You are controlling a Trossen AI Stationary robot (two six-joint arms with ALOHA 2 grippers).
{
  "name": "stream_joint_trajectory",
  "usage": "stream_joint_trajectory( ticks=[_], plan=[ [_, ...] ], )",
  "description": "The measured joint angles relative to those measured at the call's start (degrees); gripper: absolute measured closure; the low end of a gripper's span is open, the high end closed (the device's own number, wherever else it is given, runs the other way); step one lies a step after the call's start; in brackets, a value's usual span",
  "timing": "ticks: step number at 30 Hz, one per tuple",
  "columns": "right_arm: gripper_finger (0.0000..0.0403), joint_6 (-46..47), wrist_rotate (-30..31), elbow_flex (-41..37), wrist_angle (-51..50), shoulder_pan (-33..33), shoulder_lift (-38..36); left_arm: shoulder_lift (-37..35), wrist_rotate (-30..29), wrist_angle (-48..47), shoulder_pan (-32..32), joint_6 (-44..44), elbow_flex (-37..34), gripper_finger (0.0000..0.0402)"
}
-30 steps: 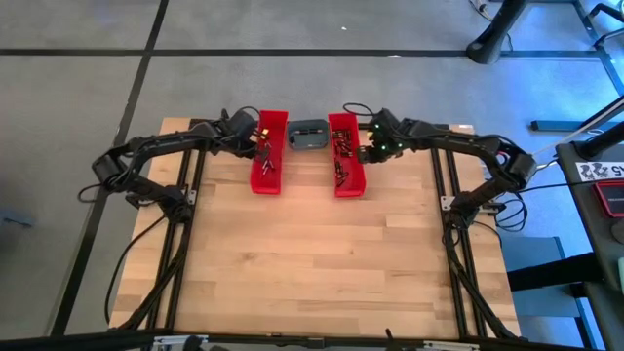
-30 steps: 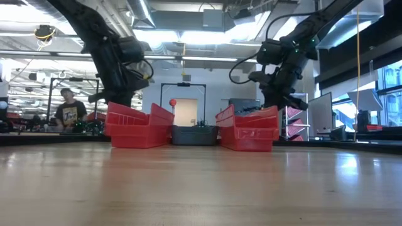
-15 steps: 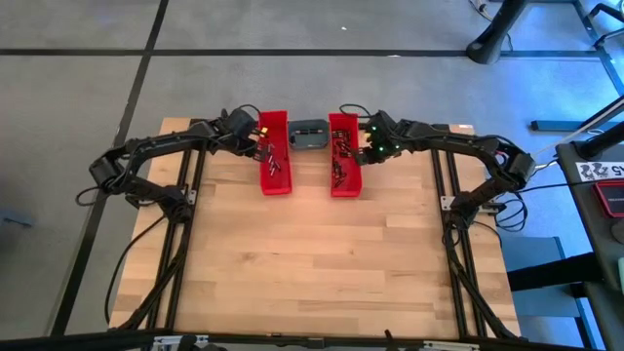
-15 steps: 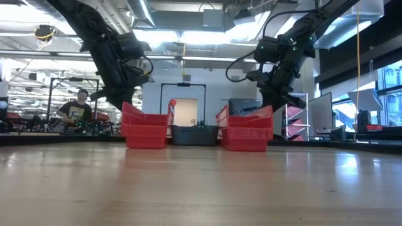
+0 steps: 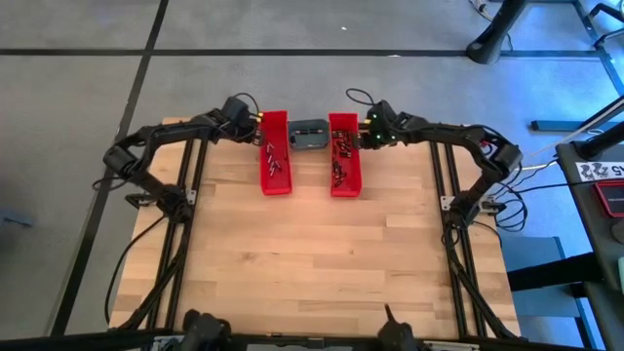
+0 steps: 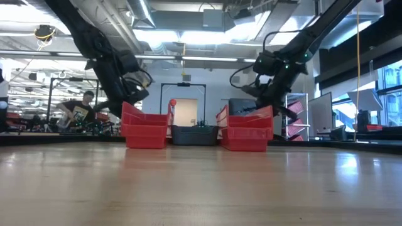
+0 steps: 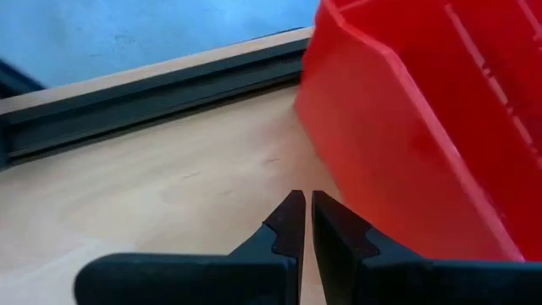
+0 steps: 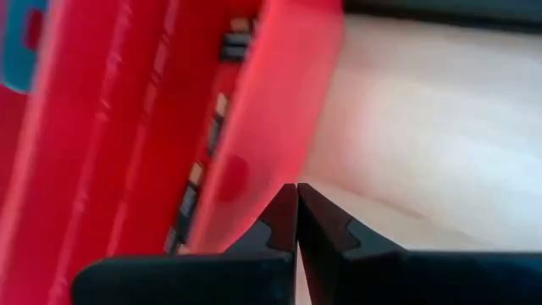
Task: Sort batteries
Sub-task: Move the right red bin to the right side of the blue bin, then return to Home Position
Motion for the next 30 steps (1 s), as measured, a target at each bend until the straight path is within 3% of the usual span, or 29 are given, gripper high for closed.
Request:
stream_joint_trajectory(
  ticks=[8,19,30],
  plan=[
    [0.0391,-0.26,-3.83,0.0,5.69,-0.01,3.34,4.72,3.23,8.8,-0.39,-3.53,0.0,0.0387],
    [0.0391,-0.51,-4.36,-0.02,5.51,-0.49,3.24,4.07,3.21,9.25,0.62,-1.36,-0.02,0.0387],
    [0.0391,-7.93,2.8,-0.02,-14.11,-0.51,-8.19,-7.77,0.2,-1.33,1.3,3.16,0.0,0.0387]
  ],
)
